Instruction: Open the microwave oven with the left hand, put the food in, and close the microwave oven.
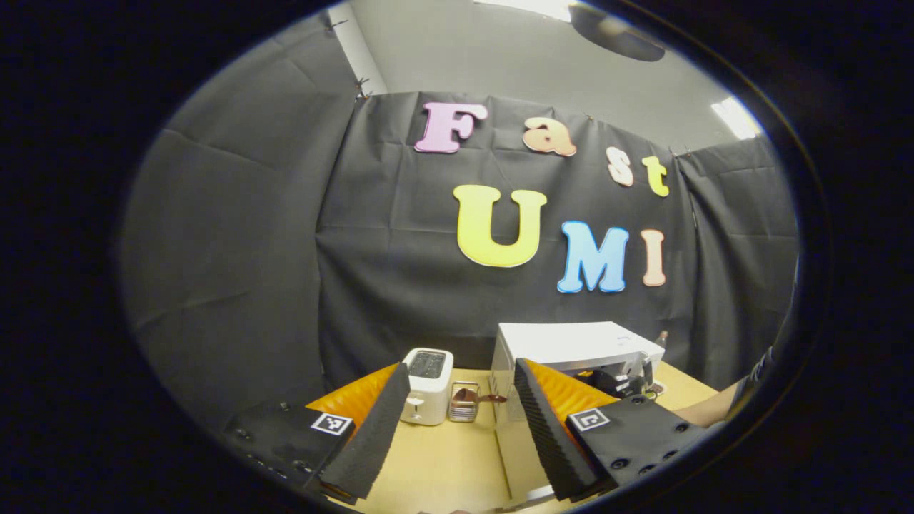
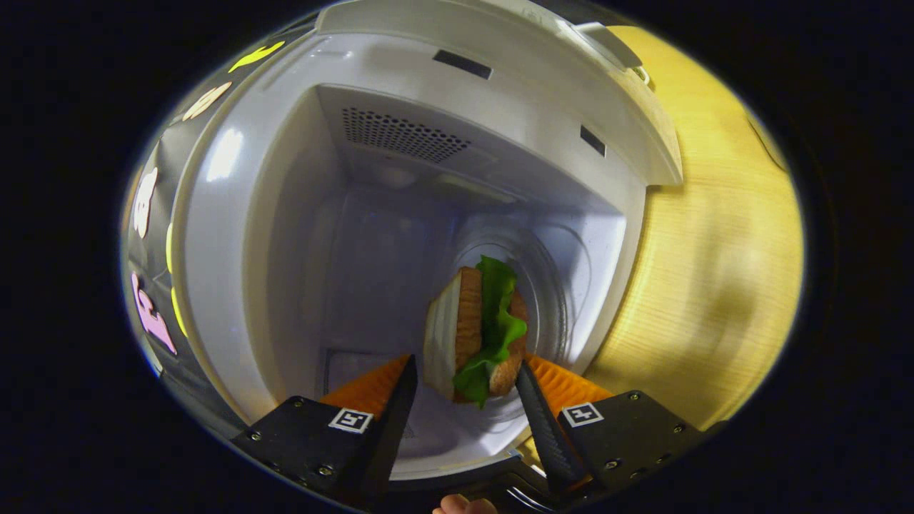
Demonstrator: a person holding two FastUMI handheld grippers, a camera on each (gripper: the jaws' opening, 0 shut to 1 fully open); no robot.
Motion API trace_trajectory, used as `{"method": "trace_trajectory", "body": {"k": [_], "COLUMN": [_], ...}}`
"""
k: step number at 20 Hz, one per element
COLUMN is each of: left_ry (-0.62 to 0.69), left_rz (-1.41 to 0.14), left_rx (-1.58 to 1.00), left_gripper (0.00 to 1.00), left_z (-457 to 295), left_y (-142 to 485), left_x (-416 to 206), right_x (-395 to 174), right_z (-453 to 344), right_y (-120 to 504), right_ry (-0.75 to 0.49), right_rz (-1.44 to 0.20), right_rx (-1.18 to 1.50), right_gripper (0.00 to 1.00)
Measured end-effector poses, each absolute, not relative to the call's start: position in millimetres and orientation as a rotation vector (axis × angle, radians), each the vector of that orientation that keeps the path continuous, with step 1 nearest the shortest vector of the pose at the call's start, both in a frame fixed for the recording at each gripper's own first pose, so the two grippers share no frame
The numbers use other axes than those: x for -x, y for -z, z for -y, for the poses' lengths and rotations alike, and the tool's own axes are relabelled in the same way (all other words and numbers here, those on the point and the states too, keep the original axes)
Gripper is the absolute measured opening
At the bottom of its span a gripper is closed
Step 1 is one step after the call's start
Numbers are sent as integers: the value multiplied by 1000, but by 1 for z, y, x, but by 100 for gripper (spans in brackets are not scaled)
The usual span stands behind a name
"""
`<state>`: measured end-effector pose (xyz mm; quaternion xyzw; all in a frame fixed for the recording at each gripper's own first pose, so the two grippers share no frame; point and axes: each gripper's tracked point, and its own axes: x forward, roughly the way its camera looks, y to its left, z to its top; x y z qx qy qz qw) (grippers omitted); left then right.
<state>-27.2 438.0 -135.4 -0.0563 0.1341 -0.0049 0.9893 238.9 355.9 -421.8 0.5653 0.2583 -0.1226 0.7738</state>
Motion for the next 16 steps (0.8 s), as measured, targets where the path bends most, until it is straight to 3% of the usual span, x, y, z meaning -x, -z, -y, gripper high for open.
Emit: {"method": "trace_trajectory", "body": {"k": [2,9,10,16], "left_ry": [27,104,117,175], "left_rz": [-262,-235,-231,-219], "left_rx": [120,142,143,157], "left_gripper": [97,94,98,94], "left_z": [-430,-390,-383,-350], "left_y": [135,132,131,132], "left_x": [24,11,9,6], "right_x": [-220,-159,-150,-102], "right_z": [-350,-316,-311,-287], "right_y": [413,365,354,281], "right_ry": [237,163,141,19], "right_rz": [-572,-586,-578,-494], "right_rx": [-1152,-898,-848,-646], "right_gripper": [81,81,81,81]}}
